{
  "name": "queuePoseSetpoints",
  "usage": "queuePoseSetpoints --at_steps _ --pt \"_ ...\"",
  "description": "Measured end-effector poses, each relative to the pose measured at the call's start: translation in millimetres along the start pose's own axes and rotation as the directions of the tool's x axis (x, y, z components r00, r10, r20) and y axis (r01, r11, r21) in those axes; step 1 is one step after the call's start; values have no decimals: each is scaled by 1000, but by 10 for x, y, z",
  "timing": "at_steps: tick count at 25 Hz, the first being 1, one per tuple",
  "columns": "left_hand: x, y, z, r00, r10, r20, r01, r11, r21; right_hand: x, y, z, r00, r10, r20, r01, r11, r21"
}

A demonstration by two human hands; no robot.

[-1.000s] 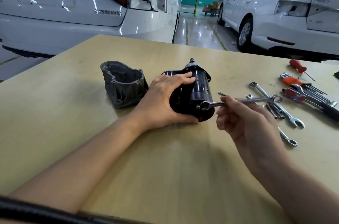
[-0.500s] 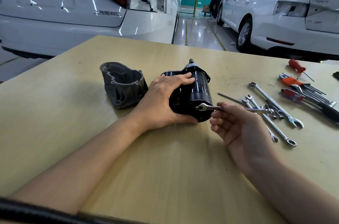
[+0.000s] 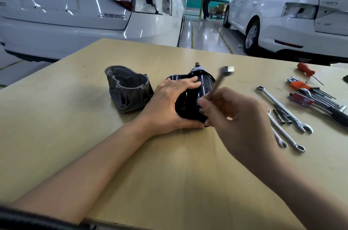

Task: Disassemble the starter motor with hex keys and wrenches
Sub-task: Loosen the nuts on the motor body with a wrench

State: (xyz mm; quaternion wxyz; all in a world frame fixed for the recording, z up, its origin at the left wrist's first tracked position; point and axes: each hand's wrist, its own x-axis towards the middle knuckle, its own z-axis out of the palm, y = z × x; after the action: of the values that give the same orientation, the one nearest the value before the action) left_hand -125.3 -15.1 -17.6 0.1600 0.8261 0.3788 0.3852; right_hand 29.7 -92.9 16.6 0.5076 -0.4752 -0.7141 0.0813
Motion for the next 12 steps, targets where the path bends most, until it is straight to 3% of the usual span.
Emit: queuePoseSetpoints --at_steps 2,4,7,9,12 --pt "13 -16 -2 1000 9 22 -9 1000 -5 63 -76 56 977 -155 147 184 962 -203" --pt "16 -27 -3 1000 10 26 -10 1000 -2 93 -136 137 914 -156 373 287 900 -327" --pt "14 -43 -5 999 3 34 -3 1000 8 71 -146 196 858 -207 470 410 827 -384" --pt "19 -48 -11 998 -12 56 11 1000 27 66 -161 169 876 -277 395 407 864 -298" --pt "14 -33 -12 998 -28 56 26 999 36 32 -16 51 973 -219 70 221 975 -29"
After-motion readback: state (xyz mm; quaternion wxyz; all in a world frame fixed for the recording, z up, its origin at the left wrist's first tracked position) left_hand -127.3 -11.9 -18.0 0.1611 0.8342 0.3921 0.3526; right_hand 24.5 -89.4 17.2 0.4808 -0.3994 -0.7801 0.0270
